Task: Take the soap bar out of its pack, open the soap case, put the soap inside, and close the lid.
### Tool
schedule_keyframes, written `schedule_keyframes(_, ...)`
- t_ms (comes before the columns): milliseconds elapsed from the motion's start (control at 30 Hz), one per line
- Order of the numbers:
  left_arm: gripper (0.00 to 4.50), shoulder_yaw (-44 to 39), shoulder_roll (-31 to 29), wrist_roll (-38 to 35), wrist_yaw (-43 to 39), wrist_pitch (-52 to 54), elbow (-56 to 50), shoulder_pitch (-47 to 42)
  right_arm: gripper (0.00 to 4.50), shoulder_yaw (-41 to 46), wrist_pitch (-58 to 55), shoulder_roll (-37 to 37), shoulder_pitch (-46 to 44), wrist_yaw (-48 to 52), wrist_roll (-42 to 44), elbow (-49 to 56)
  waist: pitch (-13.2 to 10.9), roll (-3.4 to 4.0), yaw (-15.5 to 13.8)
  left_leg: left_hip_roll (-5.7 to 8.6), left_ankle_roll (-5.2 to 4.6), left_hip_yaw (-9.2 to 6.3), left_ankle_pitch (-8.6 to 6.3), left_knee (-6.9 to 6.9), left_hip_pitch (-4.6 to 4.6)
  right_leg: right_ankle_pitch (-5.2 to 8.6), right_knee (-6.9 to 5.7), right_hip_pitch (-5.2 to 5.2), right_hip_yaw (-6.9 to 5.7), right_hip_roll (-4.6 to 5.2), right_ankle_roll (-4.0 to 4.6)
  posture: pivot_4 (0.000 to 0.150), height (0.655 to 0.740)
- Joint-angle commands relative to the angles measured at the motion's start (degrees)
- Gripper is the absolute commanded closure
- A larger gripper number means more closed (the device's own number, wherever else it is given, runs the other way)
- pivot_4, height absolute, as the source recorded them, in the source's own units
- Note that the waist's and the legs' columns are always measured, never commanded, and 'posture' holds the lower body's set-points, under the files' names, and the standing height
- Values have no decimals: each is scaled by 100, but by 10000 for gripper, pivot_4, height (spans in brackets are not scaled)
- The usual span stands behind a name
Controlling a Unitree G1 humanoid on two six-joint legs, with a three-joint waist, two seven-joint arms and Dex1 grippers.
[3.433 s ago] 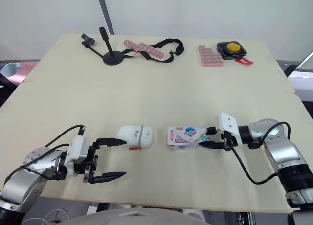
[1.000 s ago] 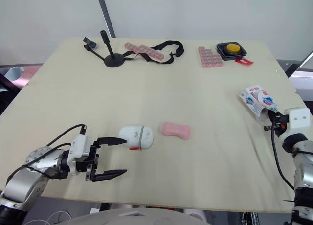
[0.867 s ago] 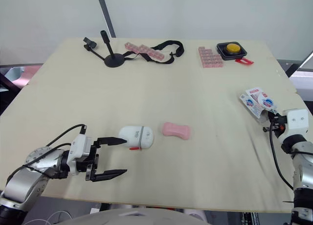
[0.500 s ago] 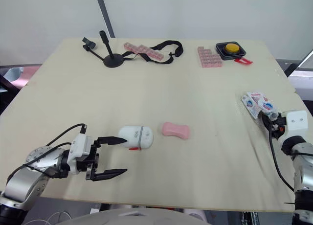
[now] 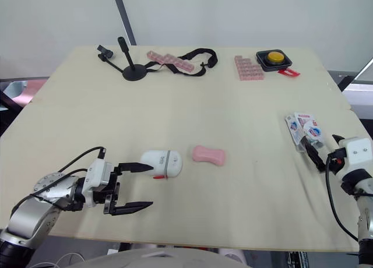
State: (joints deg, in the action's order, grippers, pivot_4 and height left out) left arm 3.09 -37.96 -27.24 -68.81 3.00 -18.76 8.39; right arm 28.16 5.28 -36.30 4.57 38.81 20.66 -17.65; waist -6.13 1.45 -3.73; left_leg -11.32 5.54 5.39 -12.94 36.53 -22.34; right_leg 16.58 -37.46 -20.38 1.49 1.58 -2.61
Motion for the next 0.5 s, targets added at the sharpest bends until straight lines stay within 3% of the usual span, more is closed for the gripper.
schedule_keyframes(33,0,-14,-12,-9,-25,-68,-11,-55,548,280,356,-121,-103,363,310,45,0,0,0,0,0,0,0,0,0,0,0,0,0,0,0,1500,7385)
schedule_keyframes(300,0,-75,-48,-24,-9,-51,19,-45,548,-160,351,-328,-190,2116,1051,1112,1,1,4,-1,-3,-1,0,0,0,0,0,0,-4,-1,0,1500,7385)
schedule_keyframes(500,0,-190,-149,73,72,-27,152,-210,548,-1057,-128,-579,479,3600,1424,2388,2,0,-74,-2,-27,-4,-13,0,0,0,6,0,-11,0,0,1500,7385)
